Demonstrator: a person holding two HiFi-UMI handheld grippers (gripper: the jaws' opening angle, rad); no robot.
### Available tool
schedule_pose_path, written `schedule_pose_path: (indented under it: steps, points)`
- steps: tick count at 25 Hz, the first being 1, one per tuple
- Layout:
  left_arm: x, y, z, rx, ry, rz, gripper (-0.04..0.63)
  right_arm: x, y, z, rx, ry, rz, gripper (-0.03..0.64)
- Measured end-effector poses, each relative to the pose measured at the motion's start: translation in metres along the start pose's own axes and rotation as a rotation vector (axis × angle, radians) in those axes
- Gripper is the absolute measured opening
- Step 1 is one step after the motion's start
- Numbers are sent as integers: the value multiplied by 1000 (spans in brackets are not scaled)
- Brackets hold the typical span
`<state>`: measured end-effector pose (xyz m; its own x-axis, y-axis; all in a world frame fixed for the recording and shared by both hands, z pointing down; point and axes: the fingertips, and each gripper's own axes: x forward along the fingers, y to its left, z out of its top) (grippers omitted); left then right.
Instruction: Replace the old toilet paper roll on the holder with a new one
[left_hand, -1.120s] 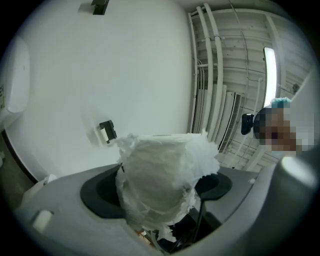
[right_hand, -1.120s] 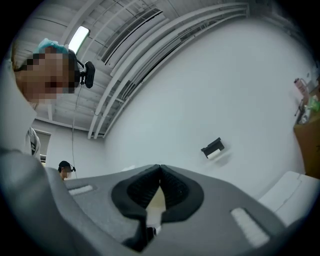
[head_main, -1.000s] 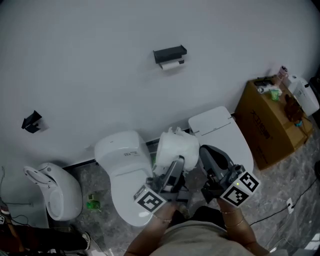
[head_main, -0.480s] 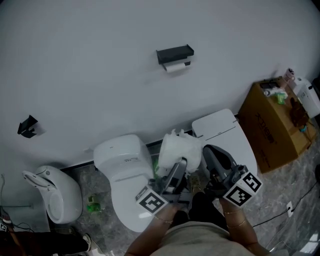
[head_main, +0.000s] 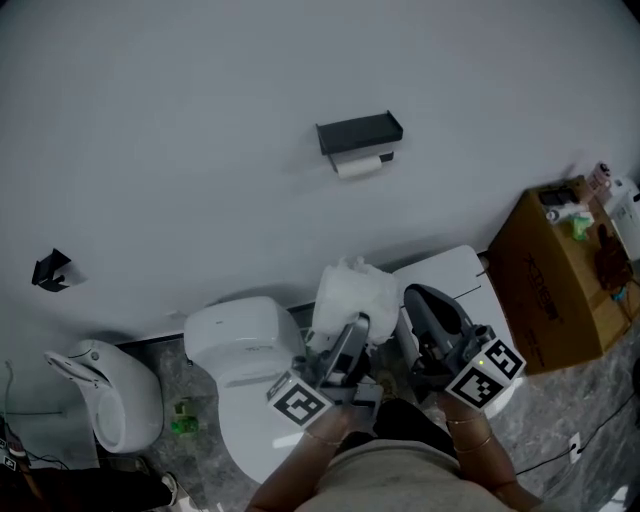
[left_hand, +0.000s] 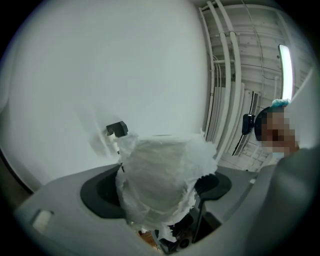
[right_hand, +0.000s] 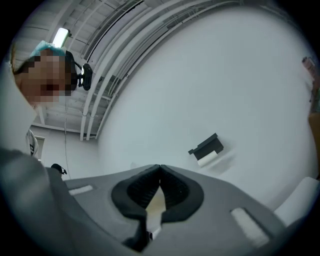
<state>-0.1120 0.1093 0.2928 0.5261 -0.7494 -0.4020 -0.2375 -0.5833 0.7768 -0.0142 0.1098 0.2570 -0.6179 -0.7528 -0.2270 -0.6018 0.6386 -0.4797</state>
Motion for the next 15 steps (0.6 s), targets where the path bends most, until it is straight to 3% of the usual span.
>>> schedule_pose_path:
  steps: [15]
  points:
    - [121,68,-5,20,-32,53,419,69,-126,41,29,44,30,3]
